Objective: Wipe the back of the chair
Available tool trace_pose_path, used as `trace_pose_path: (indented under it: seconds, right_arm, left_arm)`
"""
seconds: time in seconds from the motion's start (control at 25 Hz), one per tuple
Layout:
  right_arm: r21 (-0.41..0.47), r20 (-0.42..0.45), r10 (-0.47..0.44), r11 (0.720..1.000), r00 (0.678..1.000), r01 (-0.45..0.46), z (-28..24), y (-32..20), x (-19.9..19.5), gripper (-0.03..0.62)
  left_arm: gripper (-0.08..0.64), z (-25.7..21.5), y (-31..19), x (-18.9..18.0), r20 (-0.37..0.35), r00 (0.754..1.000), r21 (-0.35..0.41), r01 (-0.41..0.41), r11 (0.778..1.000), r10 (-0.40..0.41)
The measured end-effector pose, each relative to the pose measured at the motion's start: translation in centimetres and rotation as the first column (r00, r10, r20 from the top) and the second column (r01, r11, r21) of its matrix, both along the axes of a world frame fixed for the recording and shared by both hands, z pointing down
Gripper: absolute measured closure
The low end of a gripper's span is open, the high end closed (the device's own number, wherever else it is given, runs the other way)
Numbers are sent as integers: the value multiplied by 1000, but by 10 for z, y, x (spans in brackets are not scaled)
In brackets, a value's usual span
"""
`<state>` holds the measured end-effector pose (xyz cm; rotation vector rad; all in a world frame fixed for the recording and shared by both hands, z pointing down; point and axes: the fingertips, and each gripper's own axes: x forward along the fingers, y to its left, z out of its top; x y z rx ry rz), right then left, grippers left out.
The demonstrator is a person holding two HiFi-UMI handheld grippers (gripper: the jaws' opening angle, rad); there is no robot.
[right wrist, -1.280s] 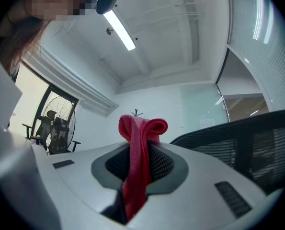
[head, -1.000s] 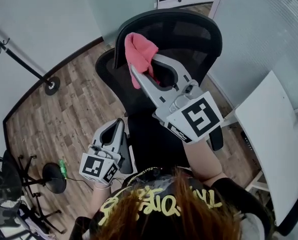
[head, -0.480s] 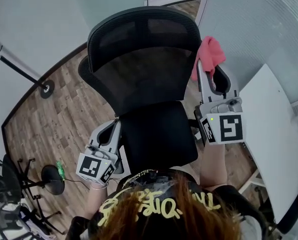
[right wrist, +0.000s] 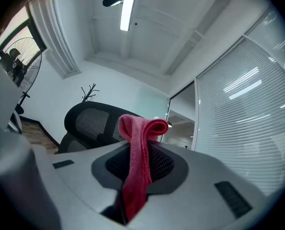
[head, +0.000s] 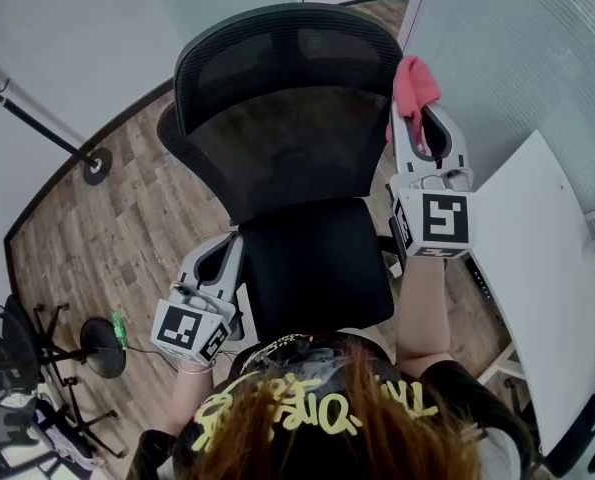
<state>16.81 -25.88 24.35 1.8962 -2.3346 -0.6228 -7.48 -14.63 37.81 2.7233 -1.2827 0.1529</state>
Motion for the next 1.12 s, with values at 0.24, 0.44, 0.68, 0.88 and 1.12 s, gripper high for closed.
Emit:
trace_pose_path:
  seconds: [0.24, 0.44, 0.68, 0.88, 1.12]
  right_arm:
    - [-5, 28, 11, 1000, 1000, -11, 5, -22, -12, 518]
    - [10, 65, -10, 1000, 998, 9, 6, -29, -28, 518]
    - [22, 89, -38, 999, 995, 36, 7, -41, -45, 518]
    - [29, 121, -76, 997, 990, 73, 5, -46, -70, 518]
    - [20, 93, -141, 990, 986, 140, 9, -50, -110, 518]
  left_arm:
    - [570, 2, -3, -20, 2, 999, -1, 50, 999, -50]
    - [570, 12, -2, -32, -1, 997, -21, 83, 996, -83]
    - [570, 14, -7, -36, -8, 995, -23, 96, 995, -96]
    - [569, 14, -10, -49, -17, 994, -28, 111, 993, -111]
    - [569, 13, -14, -62, -17, 992, -23, 122, 992, -122]
